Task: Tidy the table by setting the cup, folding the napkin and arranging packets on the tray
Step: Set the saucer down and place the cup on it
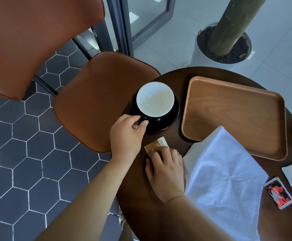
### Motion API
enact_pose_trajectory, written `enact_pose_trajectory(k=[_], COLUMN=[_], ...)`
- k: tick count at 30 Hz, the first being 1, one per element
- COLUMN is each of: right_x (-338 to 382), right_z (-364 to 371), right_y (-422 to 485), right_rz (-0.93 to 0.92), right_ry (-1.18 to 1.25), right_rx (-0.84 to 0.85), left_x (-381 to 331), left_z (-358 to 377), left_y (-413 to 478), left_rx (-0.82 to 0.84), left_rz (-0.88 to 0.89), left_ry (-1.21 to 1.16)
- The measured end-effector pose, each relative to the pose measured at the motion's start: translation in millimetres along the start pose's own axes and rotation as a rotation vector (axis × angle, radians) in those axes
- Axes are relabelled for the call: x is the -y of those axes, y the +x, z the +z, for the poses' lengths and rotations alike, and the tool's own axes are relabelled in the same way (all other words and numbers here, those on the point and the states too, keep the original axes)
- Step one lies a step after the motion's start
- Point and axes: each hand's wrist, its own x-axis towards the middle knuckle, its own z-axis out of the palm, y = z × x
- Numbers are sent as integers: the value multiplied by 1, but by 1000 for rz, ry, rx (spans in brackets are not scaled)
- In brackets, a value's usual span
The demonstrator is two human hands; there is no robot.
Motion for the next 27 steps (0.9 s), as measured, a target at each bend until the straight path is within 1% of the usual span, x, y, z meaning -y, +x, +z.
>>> enact_pose_trajectory(k=[5,16,23,27], right_x=[-1,-1,-1,-2], right_z=[0,2,4,5], right_y=[0,-1,-1,-1], right_rz=[-6,-8,-10,-5], right_ry=[6,17,20,23], right_rx=[-2,-7,-37,-24], left_x=[0,1,3,2], left_z=[1,3,4,0], left_y=[-2,-3,-3,-10], left_rx=[31,15,23,30], left_rz=[34,34,25,-19], left_ry=[13,15,10,-18])
